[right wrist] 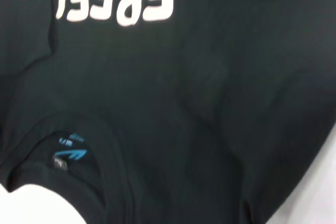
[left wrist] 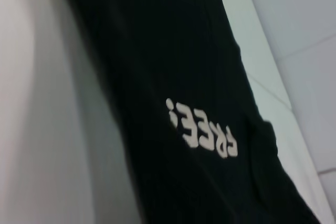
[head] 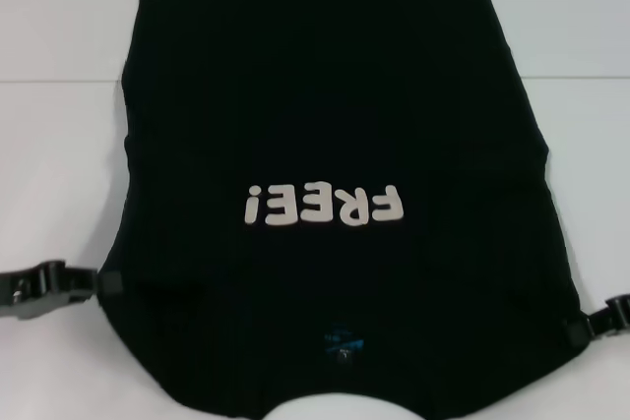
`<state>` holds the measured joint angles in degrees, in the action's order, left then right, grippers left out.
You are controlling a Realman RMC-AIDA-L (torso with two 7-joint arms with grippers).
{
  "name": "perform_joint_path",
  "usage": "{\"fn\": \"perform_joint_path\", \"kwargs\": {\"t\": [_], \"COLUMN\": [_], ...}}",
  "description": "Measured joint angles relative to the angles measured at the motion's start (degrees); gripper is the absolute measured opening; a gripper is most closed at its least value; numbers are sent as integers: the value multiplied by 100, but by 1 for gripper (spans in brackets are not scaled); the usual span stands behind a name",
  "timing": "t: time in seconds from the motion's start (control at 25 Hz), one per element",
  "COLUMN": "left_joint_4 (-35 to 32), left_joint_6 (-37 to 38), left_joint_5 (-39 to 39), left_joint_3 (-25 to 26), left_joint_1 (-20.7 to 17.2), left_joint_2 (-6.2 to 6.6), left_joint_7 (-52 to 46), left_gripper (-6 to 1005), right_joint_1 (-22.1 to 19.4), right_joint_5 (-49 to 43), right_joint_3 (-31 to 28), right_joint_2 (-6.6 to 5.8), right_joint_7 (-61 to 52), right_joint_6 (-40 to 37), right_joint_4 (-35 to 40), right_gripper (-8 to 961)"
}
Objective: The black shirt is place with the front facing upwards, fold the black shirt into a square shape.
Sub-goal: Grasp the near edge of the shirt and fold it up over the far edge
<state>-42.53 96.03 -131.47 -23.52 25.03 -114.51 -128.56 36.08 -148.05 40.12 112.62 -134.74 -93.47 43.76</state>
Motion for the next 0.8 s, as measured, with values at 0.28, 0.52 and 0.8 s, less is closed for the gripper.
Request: {"fn": "perform_joint_path", "kwargs": {"t": [0.28,0.52,0.8], "left_joint_4": [-459,-776,-750], "left_joint_6": [837,1578,1604], "left_joint_5": [-182,-583,-368], "left_joint_3": [7,-33,105], "left_joint_1": [-317,-564,-537], "left_joint_2": [-34,-131,-166], "left_joint_7": [15,140,165], "left_gripper": [13,13,13], "right_joint_1": [-305,-743,-805], "right_joint_5": [-8,-6,134], "right_joint_3": [30,-6,-370], "right_joint_2": [-56,17,27], "right_joint_7": [24,135,370], "right_joint_6": [-506,-1057,-1156], "right_joint_4": [99,520,445], "right_gripper": [68,68,68]}}
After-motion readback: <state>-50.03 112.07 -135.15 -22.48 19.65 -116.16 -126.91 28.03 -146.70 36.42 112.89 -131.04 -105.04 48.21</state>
